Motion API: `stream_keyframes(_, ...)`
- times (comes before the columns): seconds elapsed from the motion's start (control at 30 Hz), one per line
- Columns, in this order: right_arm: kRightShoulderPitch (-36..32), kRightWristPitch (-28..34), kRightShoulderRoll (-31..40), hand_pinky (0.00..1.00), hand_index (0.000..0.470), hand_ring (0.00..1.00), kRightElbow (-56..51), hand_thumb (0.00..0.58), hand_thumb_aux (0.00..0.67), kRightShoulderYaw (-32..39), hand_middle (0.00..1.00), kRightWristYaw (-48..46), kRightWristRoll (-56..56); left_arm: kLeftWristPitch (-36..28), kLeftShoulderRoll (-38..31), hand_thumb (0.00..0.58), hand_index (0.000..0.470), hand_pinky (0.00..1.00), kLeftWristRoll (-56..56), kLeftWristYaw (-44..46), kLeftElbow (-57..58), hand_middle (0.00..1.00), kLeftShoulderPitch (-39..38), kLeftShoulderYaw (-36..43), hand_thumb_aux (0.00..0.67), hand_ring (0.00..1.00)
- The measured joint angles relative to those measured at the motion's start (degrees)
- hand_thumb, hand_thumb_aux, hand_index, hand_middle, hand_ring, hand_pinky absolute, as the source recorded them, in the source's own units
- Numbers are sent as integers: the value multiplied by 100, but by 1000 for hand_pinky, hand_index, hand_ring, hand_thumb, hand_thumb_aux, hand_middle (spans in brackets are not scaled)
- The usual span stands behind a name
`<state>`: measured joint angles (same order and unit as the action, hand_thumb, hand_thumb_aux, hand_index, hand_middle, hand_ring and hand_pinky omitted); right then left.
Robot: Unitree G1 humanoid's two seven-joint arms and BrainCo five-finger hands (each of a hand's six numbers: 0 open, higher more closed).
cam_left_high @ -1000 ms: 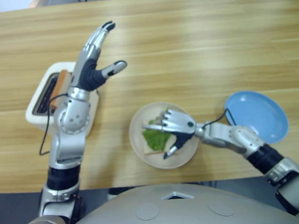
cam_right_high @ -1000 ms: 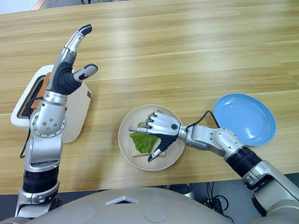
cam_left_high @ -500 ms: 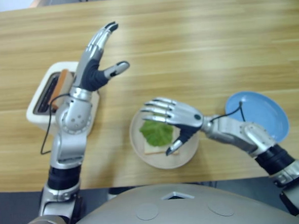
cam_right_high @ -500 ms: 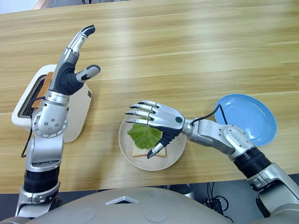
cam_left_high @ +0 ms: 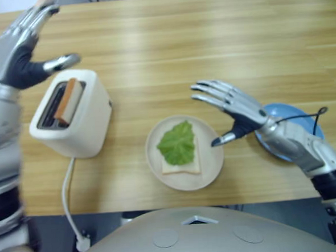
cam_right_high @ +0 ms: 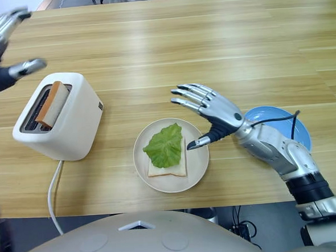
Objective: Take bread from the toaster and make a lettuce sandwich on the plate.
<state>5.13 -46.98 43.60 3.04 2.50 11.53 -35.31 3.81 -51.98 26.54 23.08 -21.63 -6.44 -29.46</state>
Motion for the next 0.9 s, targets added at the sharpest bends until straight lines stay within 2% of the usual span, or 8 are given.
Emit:
stream_keyframes(0.13,418,4,7,0,0,0,-1,0,0,-559,0,66,20,351,-156,0,0,0,277,410,363,0,-1495,-688,0,0)
stream_keyframes(0.2,525,-5,11,0,0,0,20,0,0,-837,0,82,39,517,-151,0,0,0,451,445,313,0,-1867,-707,0,0)
stream_keyframes(0.37,709,4,9,0,0,0,233,0,0,-1242,0,7,46,694,-110,0,0,0,795,422,228,0,-2190,-540,0,0)
stream_keyframes(0.57,901,91,-99,0,0,0,490,0,0,-1442,0,-127,63,614,65,0,0,0,909,366,191,0,-1782,41,0,0)
stream_keyframes(0.9,942,177,-294,0,0,0,516,0,0,-1435,0,-232,-34,305,210,0,0,0,1168,-1,217,0,-1110,531,0,0)
